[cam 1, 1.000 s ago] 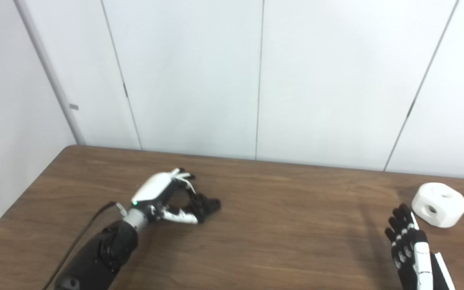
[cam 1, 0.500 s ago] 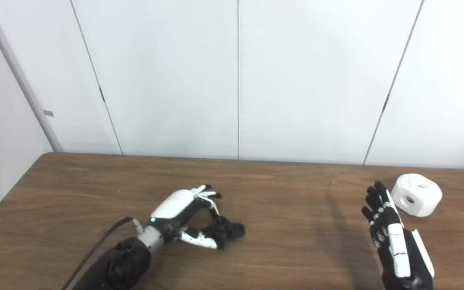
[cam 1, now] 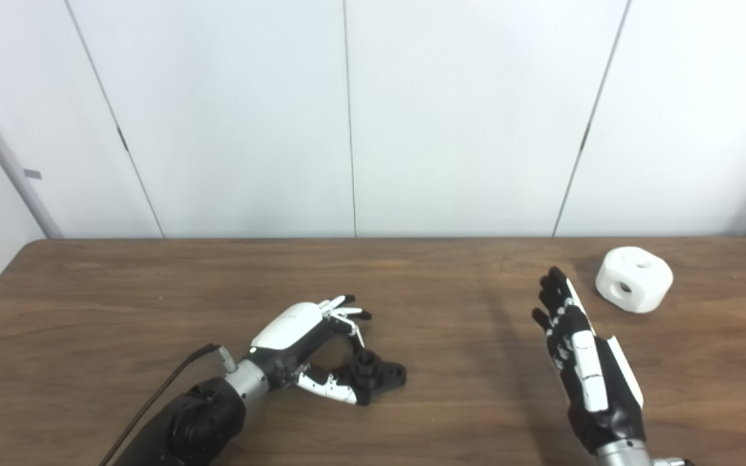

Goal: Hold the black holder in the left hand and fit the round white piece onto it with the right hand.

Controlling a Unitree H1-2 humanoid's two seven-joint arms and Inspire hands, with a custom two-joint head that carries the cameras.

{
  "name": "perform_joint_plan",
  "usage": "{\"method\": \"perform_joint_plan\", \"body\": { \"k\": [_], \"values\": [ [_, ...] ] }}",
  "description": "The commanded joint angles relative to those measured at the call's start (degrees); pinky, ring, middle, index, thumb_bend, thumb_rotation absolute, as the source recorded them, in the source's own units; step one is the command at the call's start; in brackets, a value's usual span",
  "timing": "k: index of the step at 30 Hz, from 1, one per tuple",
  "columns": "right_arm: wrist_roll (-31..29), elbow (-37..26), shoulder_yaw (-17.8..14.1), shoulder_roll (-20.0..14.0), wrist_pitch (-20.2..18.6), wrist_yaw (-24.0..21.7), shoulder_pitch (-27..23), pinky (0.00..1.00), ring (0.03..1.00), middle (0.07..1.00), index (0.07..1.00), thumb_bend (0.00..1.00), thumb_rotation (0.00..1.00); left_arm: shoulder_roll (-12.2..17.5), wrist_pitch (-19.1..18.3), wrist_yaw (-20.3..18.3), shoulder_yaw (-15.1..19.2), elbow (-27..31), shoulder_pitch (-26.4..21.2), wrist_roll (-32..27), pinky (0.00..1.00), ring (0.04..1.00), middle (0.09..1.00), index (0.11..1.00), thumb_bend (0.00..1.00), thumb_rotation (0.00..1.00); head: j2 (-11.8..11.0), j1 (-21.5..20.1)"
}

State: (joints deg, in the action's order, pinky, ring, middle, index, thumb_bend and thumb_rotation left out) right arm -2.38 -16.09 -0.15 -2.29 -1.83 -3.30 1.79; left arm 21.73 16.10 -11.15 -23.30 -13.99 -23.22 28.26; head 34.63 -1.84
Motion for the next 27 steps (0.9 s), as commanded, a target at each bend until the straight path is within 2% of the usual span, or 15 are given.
{"method": "perform_joint_plan", "body": {
  "k": [1,9,14,17,19,21,22,24,27],
  "values": [
    [0.9,-2.5,0.4,0.5,1.2,0.5,-0.9,0.93,0.984,0.978,0.973,0.41,0.99,-0.5,1.8,-1.6,-1.0,1.1,0.0,0.2,1.0,1.0,0.875,0.481,0.52,0.05,0.0,-0.1],
    [0.7,-3.4,0.6,0.5,1.1,0.4,-1.0,0.95,0.986,0.976,0.964,0.4,0.99,-0.6,3.2,-0.9,-1.3,-1.2,-0.4,1.9,1.0,1.0,0.875,0.481,0.52,0.05,0.0,-1.4],
    [1.0,-5.4,0.4,0.2,-0.6,0.5,-0.9,0.98,0.997,0.979,0.967,0.43,1.0,-0.9,4.8,-0.3,-1.1,-3.2,-0.7,1.8,1.0,1.0,0.871,0.481,0.52,0.05,-0.4,-1.9],
    [2.0,-6.6,0.2,-0.2,-0.5,0.9,-0.8,0.97,0.994,0.974,0.965,0.4,0.97,-1.0,5.1,-0.3,-1.0,-3.5,-0.7,1.7,1.0,1.0,0.874,0.481,0.52,0.05,-0.5,-2.2],
    [4.3,-8.0,-0.2,-0.3,-0.4,1.8,-0.6,0.9,0.964,0.945,0.933,0.39,0.76,-1.0,5.2,-0.6,-1.0,-3.4,-0.7,1.5,1.0,1.0,0.876,0.481,0.52,0.05,-0.5,-2.4],
    [9.7,-10.2,-0.5,-1.1,-0.5,3.1,-0.4,0.86,0.945,0.926,0.915,0.38,0.66,-1.1,5.5,-0.4,-0.9,-3.6,-0.8,1.3,1.0,1.0,0.874,0.481,0.52,0.05,-0.8,-3.2],
    [12.5,-11.1,-0.6,-1.5,-0.4,3.5,-0.3,0.82,0.907,0.898,0.887,0.4,0.57,-1.0,5.6,-0.4,-0.9,-3.7,-0.8,1.3,1.0,1.0,0.872,0.481,0.52,0.05,-0.8,-3.3],
    [16.2,-12.5,-1.1,-2.5,0.2,4.2,-0.3,0.78,0.878,0.877,0.865,0.42,0.48,-1.1,5.9,0.1,-0.8,-3.9,-0.7,1.5,1.0,1.0,0.87,0.481,0.52,0.05,-1.1,-4.2],
    [18.0,-14.0,-2.4,-3.4,0.0,5.1,-0.5,0.74,0.854,0.863,0.829,0.51,0.39,-1.2,6.0,0.7,-0.4,-4.4,-0.5,1.4,1.0,1.0,0.864,0.481,0.52,0.05,-1.1,-4.7]
  ]
}}
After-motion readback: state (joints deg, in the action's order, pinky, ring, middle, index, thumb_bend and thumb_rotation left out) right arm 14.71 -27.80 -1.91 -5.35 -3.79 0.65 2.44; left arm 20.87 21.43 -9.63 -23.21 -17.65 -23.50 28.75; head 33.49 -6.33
